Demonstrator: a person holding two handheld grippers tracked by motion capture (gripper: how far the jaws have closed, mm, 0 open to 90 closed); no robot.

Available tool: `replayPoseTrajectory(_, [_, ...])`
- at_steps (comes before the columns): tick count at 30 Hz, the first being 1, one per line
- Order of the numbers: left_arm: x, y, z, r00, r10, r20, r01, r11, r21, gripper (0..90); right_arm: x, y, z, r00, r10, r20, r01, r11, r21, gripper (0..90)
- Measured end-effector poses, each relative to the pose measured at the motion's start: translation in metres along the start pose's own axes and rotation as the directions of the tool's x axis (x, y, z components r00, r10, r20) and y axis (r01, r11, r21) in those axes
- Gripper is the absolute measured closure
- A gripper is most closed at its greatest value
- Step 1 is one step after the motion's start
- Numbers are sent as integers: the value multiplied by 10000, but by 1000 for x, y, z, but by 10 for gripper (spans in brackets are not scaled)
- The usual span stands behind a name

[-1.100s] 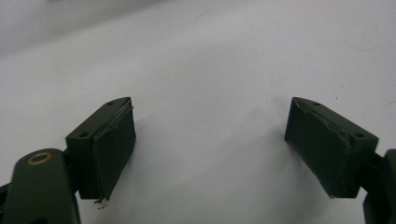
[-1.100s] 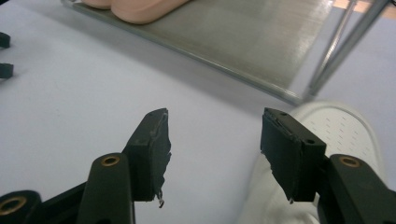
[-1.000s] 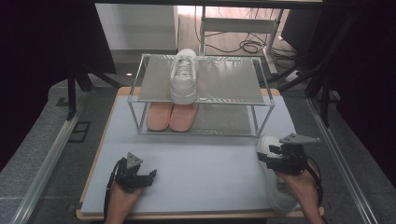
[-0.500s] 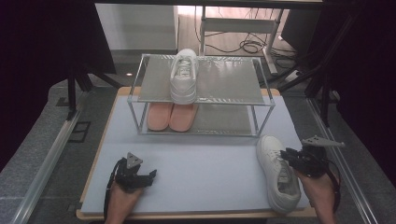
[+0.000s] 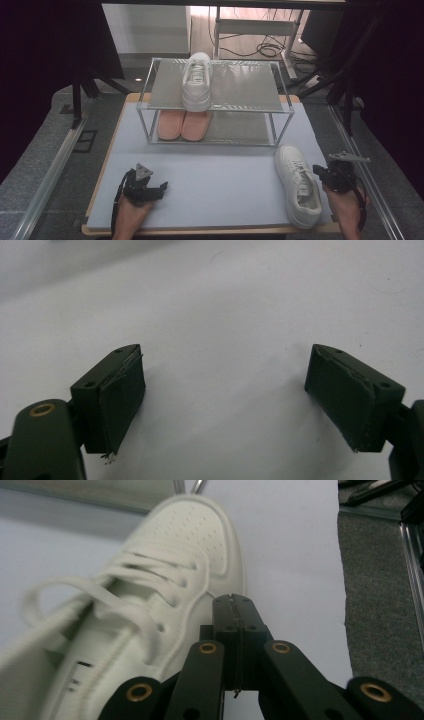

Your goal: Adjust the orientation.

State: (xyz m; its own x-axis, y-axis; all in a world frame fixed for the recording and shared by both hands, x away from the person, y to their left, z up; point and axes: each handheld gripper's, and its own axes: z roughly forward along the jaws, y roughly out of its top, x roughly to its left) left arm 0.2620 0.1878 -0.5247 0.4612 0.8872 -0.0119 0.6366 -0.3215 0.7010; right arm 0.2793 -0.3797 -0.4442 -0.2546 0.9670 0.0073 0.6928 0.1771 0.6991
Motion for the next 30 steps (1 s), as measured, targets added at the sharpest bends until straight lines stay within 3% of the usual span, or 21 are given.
replayPoseTrajectory(9, [0, 0, 0, 10000, -15, -1, 15, 10000, -16, 164, -9, -21, 14, 9997, 238, -11, -237, 9989, 400, 899])
replayPoseTrajectory(17, [0, 0, 0, 10000, -11, -5, 11, 10000, -17, 163, -8, -29, 19, 9990, 391, -193, -383, 9984, 423, 899])
replayPoseTrajectory(23, [0, 0, 0, 10000, 13, 1, -13, 10000, 8, 163, -5, -30, 19, 9977, 615, -300, -605, 9976, 323, 900])
replayPoseTrajectory(30, [0, 0, 0, 10000, -13, -4, 13, 10000, -14, 163, 13, -26, 24, 9971, 486, -589, -467, 9983, 345, 900])
